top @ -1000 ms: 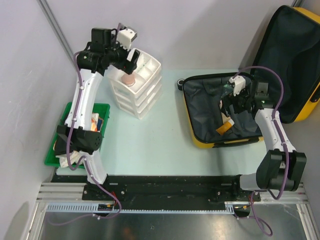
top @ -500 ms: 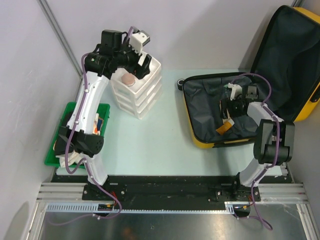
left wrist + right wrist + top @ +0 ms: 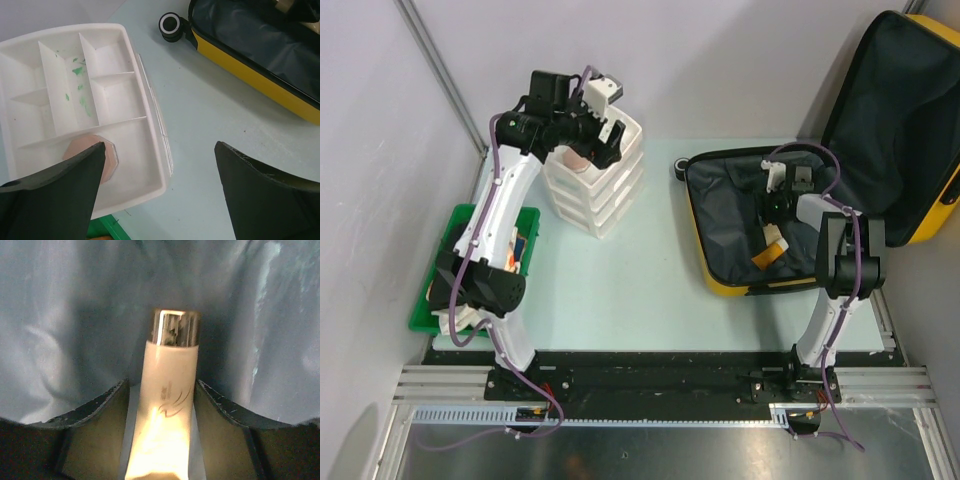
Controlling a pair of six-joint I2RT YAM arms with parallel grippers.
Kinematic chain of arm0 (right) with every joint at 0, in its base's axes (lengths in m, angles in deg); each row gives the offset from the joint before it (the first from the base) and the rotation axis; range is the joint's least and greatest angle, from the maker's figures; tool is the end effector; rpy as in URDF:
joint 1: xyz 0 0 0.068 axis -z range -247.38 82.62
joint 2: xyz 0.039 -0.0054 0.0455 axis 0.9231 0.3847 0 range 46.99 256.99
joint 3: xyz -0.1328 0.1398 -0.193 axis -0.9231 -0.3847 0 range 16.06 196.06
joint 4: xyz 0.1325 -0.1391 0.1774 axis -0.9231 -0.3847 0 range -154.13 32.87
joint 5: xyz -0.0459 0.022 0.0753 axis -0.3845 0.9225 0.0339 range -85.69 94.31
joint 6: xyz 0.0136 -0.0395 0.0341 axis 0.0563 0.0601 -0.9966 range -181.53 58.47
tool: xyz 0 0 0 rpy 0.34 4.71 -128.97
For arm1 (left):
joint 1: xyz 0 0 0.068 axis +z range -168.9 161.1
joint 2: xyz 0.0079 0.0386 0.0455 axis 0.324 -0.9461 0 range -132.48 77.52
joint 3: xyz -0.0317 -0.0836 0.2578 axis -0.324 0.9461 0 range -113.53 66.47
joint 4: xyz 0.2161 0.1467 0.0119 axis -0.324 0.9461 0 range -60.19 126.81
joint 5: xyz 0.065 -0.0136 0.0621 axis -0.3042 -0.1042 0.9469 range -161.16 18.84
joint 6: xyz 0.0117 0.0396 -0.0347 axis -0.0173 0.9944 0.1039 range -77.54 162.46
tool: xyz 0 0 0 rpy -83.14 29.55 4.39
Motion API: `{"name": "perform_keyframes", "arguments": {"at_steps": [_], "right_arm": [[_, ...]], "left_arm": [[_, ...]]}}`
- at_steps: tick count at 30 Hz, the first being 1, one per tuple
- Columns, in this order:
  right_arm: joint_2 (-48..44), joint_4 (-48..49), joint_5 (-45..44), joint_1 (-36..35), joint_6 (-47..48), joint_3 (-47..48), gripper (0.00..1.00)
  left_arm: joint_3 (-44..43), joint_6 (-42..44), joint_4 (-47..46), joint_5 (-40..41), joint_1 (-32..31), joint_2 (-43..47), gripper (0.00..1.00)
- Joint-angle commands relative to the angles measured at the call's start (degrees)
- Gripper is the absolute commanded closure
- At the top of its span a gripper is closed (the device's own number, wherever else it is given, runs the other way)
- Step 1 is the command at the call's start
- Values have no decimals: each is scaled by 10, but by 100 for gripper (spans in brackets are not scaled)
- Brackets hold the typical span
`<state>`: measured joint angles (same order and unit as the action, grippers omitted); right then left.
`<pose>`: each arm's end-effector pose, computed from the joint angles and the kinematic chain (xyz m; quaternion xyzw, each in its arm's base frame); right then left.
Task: Open, take out, and arrange the luggage
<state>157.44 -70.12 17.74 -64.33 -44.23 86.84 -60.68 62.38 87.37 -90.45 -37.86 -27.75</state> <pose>0.4049 -0.0132 0.1642 -0.1539 0.9290 0.0529 0.3325 0.3573 -0.1352 0.4523 0.3641 0.8017 -0.1453 0.4512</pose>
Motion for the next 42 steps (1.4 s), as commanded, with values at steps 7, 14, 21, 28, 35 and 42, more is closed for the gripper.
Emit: {"name": "perform_keyframes", "arguments": {"at_steps": [7,14,21,28,35,42], "right_arm": [[-5,-41,45,5,-45,77,92],[-107,-23,178,15,-248,101,100],[-132,-72,188,-29,-479,100,100],[-168,-34,201,-134,-519,45,100],[-190,-35,189,-183,-515,32,100],[-211,-38,181,-189,-525,12,100]], "left_arm": [[19,72,-14,-91,-6,38,5],[183,602,-19,-162,-52,137,5],[285,817,-28,-223,-158,146,5],[308,945,-54,-254,-237,78,15],[315,971,-78,-223,-270,29,25],[347,957,-140,-169,-274,8,41]]}}
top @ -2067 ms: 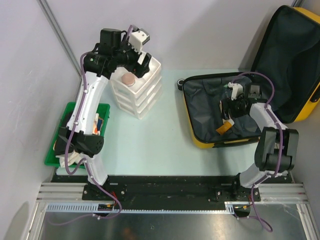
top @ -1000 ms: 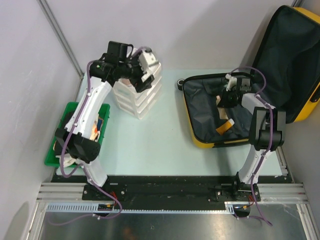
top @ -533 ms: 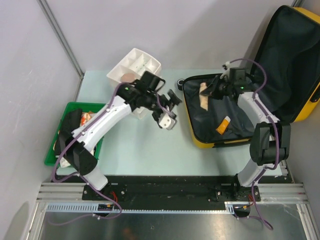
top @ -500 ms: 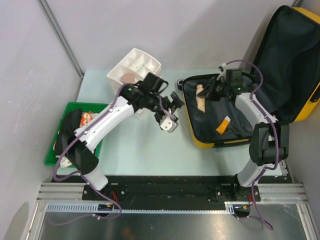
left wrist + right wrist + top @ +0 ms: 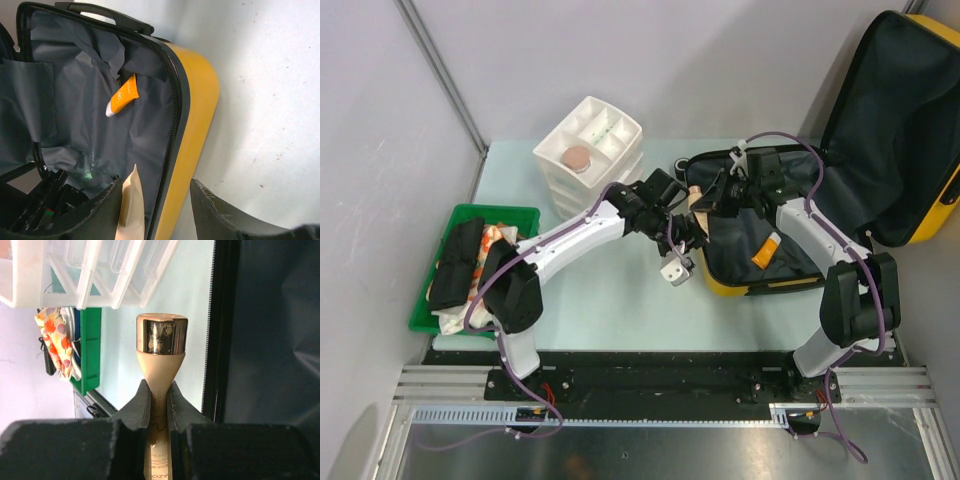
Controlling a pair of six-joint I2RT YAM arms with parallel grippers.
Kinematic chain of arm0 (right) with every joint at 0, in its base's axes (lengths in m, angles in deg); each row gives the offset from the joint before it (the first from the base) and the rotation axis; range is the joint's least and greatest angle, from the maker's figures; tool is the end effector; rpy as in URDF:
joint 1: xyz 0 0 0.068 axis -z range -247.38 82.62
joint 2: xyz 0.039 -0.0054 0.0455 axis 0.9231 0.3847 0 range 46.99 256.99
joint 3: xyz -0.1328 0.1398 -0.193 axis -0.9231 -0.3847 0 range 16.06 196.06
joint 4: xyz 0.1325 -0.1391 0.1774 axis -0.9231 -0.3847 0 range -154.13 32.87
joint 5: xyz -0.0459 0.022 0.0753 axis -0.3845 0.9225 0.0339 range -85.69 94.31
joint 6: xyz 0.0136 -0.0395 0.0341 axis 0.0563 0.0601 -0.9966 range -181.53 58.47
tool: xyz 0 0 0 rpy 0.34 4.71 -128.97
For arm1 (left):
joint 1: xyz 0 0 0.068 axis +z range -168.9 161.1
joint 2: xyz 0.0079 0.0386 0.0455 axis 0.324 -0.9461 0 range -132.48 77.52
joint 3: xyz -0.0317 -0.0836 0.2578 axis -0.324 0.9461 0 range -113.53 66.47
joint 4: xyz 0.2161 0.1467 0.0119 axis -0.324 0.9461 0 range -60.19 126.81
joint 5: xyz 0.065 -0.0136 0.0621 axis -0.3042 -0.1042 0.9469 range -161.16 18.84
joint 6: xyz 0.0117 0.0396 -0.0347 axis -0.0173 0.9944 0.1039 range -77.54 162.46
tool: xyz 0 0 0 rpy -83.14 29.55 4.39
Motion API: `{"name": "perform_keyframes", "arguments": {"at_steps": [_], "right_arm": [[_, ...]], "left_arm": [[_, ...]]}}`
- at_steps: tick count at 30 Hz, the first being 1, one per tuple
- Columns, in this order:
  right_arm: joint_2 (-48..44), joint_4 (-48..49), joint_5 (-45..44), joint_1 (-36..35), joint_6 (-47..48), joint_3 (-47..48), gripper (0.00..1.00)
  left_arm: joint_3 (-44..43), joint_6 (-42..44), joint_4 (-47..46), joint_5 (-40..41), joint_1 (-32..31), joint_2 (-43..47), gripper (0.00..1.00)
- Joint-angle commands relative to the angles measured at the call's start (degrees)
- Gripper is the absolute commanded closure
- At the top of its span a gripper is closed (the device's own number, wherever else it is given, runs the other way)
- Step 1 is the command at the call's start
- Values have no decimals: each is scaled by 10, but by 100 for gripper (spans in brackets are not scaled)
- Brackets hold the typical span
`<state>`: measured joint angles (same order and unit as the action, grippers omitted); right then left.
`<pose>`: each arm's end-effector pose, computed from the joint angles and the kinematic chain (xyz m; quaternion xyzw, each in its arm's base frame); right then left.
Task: Open, take out, and arrange the luggage
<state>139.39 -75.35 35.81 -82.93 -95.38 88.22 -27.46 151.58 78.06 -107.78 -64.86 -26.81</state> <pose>0.3451 0.1154 0.2839 0.0212 0.8745 0.3970 0.2780 0.2562 -0.2954 0.2964 0.9108 0.1143 -0.1234 0.3769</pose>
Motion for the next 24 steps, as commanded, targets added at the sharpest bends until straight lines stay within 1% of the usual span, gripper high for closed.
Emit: {"name": "perform_keyframes", "arguments": {"at_steps": [1,8,11,14,15,17,18,20,21,22,23,24], "right_arm": [[-30,13,0,-2,-12,-2,100],[-33,1,2,-3,-4,-2,100],[-33,-2,1,-4,-5,-2,100],[-35,-2,-2,-4,-4,-3,100],[-37,-2,-4,-4,-5,-3,100],[-37,-1,-5,-4,-7,-4,100],[-36,4,-3,-1,-8,-4,96],[-36,19,20,11,-10,-3,75],[-37,54,35,38,-15,-2,51],[-39,70,56,60,-17,1,39],[-38,83,61,81,-18,10,25],[-35,96,66,102,-16,34,11]], "left_arm": [[19,64,-55,8,-5,0,41],[23,57,-113,40,-8,-7,44],[19,50,-127,57,-11,-14,49],[16,46,-134,64,-13,-17,62],[17,44,-136,62,-13,-14,71],[18,31,-143,52,-14,-10,80],[18,15,-143,45,-15,-3,90],[17,-14,-144,17,-16,9,100],[13,-62,-145,4,-16,23,100],[7,-92,-146,-10,-16,29,100],[0,-125,-145,-27,-15,35,100],[-24,-203,-146,-37,-13,44,100]]}}
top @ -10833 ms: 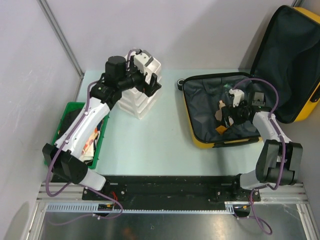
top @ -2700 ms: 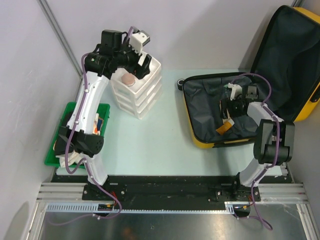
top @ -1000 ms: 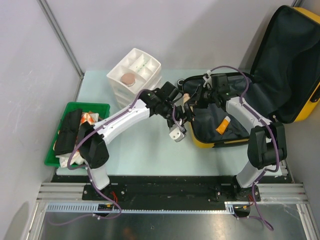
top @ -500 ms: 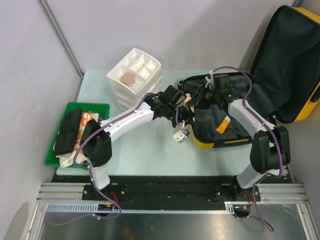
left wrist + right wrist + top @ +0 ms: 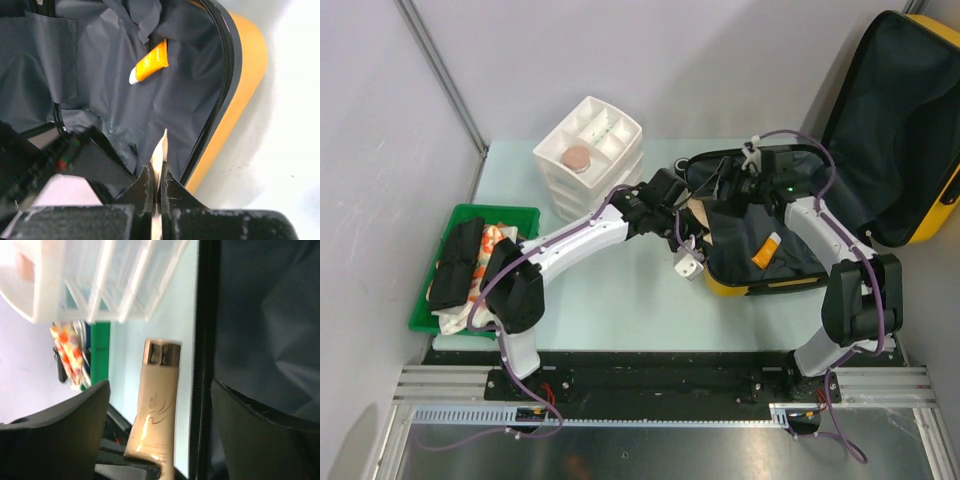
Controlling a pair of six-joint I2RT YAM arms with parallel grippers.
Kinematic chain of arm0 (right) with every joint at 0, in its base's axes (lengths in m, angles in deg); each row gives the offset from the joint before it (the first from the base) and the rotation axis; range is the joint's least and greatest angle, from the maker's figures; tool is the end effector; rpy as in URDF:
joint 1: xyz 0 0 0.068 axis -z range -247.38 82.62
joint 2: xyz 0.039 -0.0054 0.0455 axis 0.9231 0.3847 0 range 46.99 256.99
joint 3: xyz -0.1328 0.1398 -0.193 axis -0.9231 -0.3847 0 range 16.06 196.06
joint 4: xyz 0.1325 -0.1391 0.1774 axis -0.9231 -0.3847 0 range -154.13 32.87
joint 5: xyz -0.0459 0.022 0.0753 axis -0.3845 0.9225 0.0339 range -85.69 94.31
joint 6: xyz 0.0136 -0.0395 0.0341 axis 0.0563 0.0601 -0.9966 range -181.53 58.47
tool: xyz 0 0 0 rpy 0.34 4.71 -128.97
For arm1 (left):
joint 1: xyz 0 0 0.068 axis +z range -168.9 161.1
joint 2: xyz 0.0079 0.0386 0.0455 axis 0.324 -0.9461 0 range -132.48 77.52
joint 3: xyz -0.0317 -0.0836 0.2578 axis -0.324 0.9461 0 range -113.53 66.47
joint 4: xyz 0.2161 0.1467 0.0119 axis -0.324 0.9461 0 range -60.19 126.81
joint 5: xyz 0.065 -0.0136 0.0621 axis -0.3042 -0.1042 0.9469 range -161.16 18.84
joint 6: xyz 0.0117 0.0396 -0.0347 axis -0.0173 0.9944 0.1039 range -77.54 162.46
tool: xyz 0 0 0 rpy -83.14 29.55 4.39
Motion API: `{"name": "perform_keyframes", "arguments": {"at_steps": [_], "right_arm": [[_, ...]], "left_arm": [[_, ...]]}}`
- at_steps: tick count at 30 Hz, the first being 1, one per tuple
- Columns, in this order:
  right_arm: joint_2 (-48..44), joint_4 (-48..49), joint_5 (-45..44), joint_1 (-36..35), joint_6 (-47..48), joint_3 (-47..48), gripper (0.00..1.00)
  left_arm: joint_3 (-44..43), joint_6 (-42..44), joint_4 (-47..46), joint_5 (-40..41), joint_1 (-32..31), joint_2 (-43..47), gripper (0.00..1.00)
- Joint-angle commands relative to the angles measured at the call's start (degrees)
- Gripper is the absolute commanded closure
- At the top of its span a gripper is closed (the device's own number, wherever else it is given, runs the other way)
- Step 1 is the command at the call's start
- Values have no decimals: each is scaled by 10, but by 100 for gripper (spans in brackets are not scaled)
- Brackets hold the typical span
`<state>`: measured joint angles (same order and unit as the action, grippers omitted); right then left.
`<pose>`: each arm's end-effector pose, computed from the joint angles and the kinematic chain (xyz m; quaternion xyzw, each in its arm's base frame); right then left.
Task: Open, take out, and arrange the luggage
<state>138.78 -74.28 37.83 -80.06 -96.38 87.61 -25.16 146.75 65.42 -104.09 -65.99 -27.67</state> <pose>0.3481 0.0985 0.2859 0.0396 0.8669 0.4076 0.2842 0.2645 -0.3129 0.2905 0.8953 0.1264 -0.0731 0.4208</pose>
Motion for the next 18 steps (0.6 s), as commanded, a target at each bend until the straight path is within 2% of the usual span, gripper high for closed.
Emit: {"name": "perform_keyframes", "arguments": {"at_steps": [1,2,3,5,6,8,9,11,13,15,16,18], "right_arm": [[-21,90,60,119,0,56,7],[-20,93,64,143,2,67,4],[-20,98,66,164,6,83,2],[-22,104,66,214,14,90,0],[-24,106,66,226,16,90,0],[-28,92,72,250,32,90,0],[-28,85,70,253,40,90,0],[-35,60,65,259,72,90,0],[-39,48,54,260,91,90,0],[-46,39,51,262,110,89,0],[-48,35,50,263,117,89,0],[-53,26,42,263,132,89,0]], "left_arm": [[-62,-196,-20,-79,0,55,100],[-80,-240,-20,-85,6,55,100],[-126,-329,-20,-88,11,52,100],[-184,-424,-20,-89,37,39,100],[-256,-528,-20,-88,48,17,100],[-341,-639,-24,-88,94,-15,100],[-431,-747,-25,-73,111,-53,100],[-538,-834,-32,-49,161,-90,100],[-562,-934,-71,-14,195,-113,100],[-518,-1030,-131,27,246,-101,100],[-500,-1060,-184,55,262,-96,100],[-486,-1089,-209,87,297,-99,100]]}}
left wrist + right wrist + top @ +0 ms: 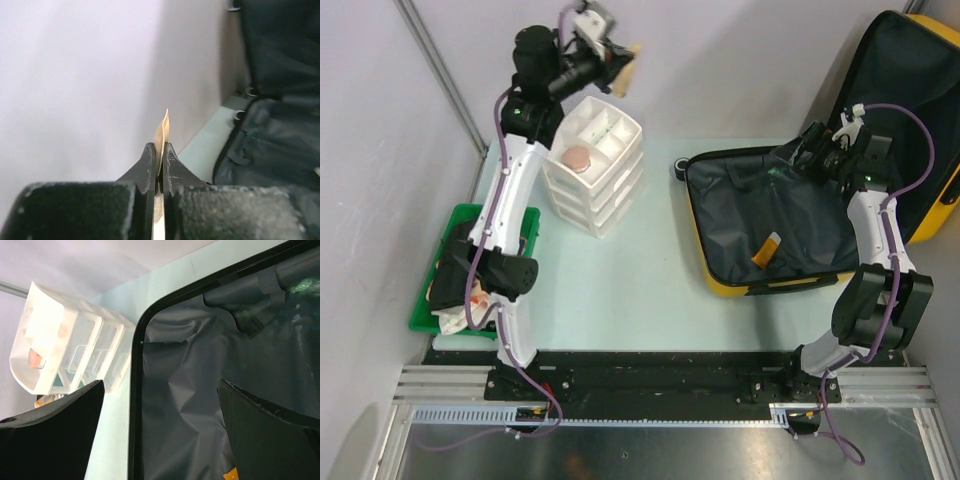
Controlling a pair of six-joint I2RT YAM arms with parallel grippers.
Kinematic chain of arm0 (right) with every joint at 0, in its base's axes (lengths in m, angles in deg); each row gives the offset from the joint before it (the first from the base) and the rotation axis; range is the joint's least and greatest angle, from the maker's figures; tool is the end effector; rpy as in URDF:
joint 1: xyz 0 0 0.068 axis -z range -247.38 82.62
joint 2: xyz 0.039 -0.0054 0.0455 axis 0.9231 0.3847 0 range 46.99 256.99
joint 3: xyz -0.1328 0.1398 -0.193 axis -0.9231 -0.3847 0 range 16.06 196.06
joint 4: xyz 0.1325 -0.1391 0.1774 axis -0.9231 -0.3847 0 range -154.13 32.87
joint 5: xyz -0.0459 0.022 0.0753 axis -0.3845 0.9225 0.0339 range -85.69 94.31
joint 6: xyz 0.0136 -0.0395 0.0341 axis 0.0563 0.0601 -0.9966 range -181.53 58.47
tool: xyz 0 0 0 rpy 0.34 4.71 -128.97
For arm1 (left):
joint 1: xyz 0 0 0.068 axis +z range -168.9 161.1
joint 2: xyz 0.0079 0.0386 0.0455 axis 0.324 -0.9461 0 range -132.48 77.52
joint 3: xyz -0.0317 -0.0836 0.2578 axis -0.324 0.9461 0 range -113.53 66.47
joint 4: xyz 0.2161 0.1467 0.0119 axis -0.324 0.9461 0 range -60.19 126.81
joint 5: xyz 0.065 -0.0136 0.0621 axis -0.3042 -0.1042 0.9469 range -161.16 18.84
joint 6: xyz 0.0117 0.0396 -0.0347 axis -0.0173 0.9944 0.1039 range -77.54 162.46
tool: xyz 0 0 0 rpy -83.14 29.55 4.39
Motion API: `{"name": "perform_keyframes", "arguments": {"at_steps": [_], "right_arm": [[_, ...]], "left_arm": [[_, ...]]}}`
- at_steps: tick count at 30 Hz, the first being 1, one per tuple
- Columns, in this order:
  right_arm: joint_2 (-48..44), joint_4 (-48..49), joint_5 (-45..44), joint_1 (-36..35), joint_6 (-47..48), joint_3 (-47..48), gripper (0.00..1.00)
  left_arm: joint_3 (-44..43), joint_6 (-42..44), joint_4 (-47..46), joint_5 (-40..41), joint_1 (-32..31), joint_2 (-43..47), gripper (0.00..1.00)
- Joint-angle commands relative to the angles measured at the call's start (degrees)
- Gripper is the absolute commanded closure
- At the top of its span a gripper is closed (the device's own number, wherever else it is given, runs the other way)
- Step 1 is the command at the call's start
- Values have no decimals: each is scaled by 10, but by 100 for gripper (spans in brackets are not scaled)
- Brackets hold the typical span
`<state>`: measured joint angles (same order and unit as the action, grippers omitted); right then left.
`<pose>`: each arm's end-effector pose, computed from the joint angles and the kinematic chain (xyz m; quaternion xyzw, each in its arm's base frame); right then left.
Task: Open, take out, and arrange the luggage
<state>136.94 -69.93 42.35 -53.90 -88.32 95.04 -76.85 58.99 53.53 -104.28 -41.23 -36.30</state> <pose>0.3602 -0.0637 0.3486 0.1053 0.8047 0.3310 0.4814 0.3752 -0.1751 0.5383 0.4132 0.5358 -0.2268 0.7005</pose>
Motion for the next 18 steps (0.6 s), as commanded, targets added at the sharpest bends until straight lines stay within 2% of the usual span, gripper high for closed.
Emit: {"name": "perform_keyframes", "arguments": {"at_steps": [1,7,11,18], "right_arm": [[-36,-20,-6,1,56,14,0],[-36,-41,-14,2,77,14,0],[-38,-57,-17,1,103,14,0],[-44,-83,25,5,181,14,0]], "left_arm": [[23,-208,-95,113,63,-18,100],[2,-220,-130,132,105,-60,100],[24,-219,-154,125,129,-70,100],[40,-244,-181,122,162,-96,100]]}}
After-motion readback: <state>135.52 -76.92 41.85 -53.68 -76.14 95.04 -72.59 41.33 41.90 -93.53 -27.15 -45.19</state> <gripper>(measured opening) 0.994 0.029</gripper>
